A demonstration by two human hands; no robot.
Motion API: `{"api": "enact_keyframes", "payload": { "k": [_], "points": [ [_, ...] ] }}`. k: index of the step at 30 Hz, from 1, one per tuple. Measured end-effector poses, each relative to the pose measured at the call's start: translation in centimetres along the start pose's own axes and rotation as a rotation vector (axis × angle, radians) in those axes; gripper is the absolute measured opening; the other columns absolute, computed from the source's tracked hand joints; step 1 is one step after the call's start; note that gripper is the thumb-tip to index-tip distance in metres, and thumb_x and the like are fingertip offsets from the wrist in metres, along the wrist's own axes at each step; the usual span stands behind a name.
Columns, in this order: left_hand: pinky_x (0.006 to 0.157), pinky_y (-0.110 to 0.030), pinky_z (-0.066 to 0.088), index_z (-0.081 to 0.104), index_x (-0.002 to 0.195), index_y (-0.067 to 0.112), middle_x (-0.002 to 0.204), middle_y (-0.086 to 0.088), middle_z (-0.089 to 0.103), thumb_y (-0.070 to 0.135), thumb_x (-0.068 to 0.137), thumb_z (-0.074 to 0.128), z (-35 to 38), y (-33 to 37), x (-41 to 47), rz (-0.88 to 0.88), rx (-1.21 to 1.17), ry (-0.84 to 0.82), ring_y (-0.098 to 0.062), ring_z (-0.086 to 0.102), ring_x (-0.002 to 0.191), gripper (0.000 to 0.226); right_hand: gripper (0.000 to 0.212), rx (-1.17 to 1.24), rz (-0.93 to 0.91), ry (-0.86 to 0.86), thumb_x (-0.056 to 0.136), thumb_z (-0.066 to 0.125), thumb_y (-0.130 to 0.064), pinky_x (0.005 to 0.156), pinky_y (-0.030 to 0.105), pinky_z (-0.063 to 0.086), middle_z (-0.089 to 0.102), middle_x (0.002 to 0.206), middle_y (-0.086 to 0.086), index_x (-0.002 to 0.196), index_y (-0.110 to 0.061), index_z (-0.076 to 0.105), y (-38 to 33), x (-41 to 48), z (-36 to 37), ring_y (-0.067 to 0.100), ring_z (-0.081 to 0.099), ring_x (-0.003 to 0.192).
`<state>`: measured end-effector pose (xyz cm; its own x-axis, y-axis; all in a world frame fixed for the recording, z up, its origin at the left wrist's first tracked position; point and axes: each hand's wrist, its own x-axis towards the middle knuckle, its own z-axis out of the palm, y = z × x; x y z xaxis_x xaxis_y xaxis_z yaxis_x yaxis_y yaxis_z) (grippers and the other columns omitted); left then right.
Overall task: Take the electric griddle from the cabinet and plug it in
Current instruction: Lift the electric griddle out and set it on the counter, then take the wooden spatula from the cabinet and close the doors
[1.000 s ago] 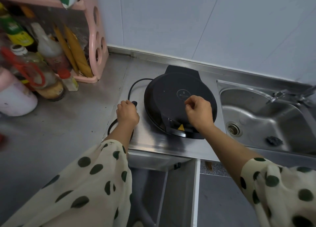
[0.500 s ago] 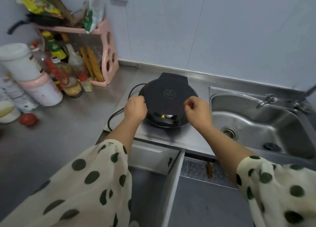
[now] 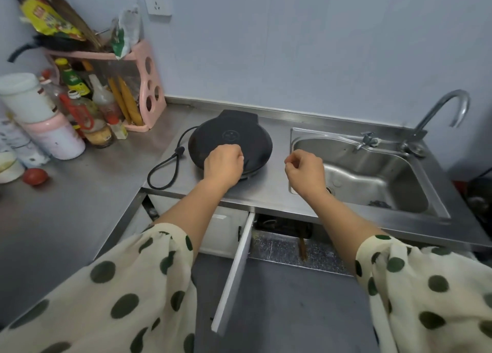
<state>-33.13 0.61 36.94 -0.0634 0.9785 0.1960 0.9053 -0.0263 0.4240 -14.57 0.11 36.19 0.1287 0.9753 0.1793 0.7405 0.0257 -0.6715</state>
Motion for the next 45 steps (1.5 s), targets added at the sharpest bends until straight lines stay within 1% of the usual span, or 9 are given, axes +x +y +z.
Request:
{"api": "enact_keyframes", "payload": {
  "k": [5, 11, 16, 21, 24, 29, 32, 39, 45],
  "points": [
    [0.076, -0.037, 0.049, 0.069, 0.102, 0.013, 0.104, -0.01, 0.07, 0.017, 0.094, 0.045, 0.5, 2.1, -4.7, 0.031, -0.006, -0.018, -0.033, 0.063, 0.095, 0.026, 0.013, -0.048, -0.002, 0.038, 0.084, 0.053, -0.012, 0.064, 0.025, 0.04, 0.063, 0.077, 0.001, 0.083, -0.012, 0.066, 1.9, -4.8, -2.7, 0.021, 0.057, 0.073],
    [0.08, -0.039, 0.053, 0.071, 0.101, 0.015, 0.105, -0.012, 0.071, 0.017, 0.091, 0.046, 1.9, 4.0, -9.0, 0.052, -0.004, -0.063, -0.037, 0.063, 0.097, 0.027, 0.015, -0.028, 0.046, 0.031, 0.085, 0.054, -0.009, 0.077, 0.037, 0.055, 0.068, 0.08, 0.005, 0.085, -0.009, 0.069, 4.9, -9.0, -5.0, 0.022, 0.063, 0.078],
    [0.079, -0.038, 0.049, 0.07, 0.101, 0.014, 0.105, -0.012, 0.07, 0.018, 0.091, 0.046, 4.1, 7.6, -10.6, 0.051, -0.025, -0.101, -0.036, 0.063, 0.098, 0.027, 0.013, -0.018, 0.056, 0.025, 0.084, 0.054, -0.009, 0.075, 0.034, 0.054, 0.07, 0.084, 0.006, 0.081, -0.01, 0.067, 8.6, -10.2, -7.3, 0.022, 0.063, 0.079],
    [0.079, -0.036, 0.049, 0.07, 0.101, 0.015, 0.106, -0.011, 0.07, 0.019, 0.092, 0.046, 8.9, 12.5, -11.1, 0.025, -0.024, -0.143, -0.035, 0.063, 0.099, 0.026, 0.014, -0.033, 0.067, -0.014, 0.084, 0.055, -0.01, 0.069, 0.029, 0.049, 0.067, 0.081, 0.004, 0.084, -0.009, 0.069, 14.1, -8.5, -9.1, 0.021, 0.061, 0.076],
    [0.074, -0.033, 0.044, 0.07, 0.102, 0.013, 0.103, -0.009, 0.071, 0.018, 0.093, 0.047, 12.6, 15.3, -11.2, -0.004, -0.025, -0.159, -0.03, 0.063, 0.097, 0.025, 0.014, -0.038, 0.056, -0.064, 0.084, 0.055, -0.01, 0.071, 0.03, 0.05, 0.069, 0.084, 0.004, 0.085, -0.01, 0.069, 18.0, -7.3, -9.8, 0.021, 0.061, 0.078],
    [0.071, -0.033, 0.046, 0.07, 0.095, 0.011, 0.096, -0.008, 0.072, 0.018, 0.092, 0.049, 18.2, 18.4, -11.3, -0.073, -0.081, -0.176, -0.028, 0.064, 0.091, 0.023, 0.015, -0.065, 0.064, -0.159, 0.085, 0.054, -0.01, 0.071, 0.028, 0.049, 0.068, 0.082, 0.002, 0.082, -0.015, 0.067, 24.2, -6.0, -10.3, 0.019, 0.06, 0.079],
    [0.068, -0.032, 0.045, 0.071, 0.098, 0.012, 0.097, -0.008, 0.071, 0.021, 0.094, 0.05, 21.2, 19.1, -11.8, -0.124, -0.08, -0.188, -0.027, 0.064, 0.09, 0.023, 0.015, -0.096, 0.051, -0.216, 0.085, 0.054, -0.009, 0.065, 0.027, 0.047, 0.065, 0.077, 0.001, 0.078, -0.017, 0.064, 27.5, -5.7, -9.7, 0.019, 0.059, 0.074],
    [0.076, -0.036, 0.048, 0.07, 0.101, 0.011, 0.102, -0.012, 0.072, 0.021, 0.094, 0.051, 28.6, 17.1, -11.7, -0.152, -0.072, -0.24, -0.032, 0.065, 0.096, 0.023, 0.014, -0.107, 0.078, -0.299, 0.084, 0.056, -0.012, 0.075, 0.036, 0.056, 0.07, 0.084, 0.007, 0.087, -0.014, 0.07, 33.9, -5.0, -4.9, 0.023, 0.064, 0.077],
    [0.074, -0.037, 0.048, 0.071, 0.101, 0.01, 0.1, -0.015, 0.071, 0.019, 0.093, 0.052, 37.1, 12.9, -11.4, -0.162, -0.07, -0.281, -0.036, 0.065, 0.096, 0.022, 0.014, -0.126, 0.091, -0.338, 0.083, 0.055, -0.012, 0.072, 0.036, 0.056, 0.07, 0.084, 0.008, 0.084, -0.014, 0.069, 39.9, -4.7, 2.7, 0.023, 0.065, 0.075]
  ]
}}
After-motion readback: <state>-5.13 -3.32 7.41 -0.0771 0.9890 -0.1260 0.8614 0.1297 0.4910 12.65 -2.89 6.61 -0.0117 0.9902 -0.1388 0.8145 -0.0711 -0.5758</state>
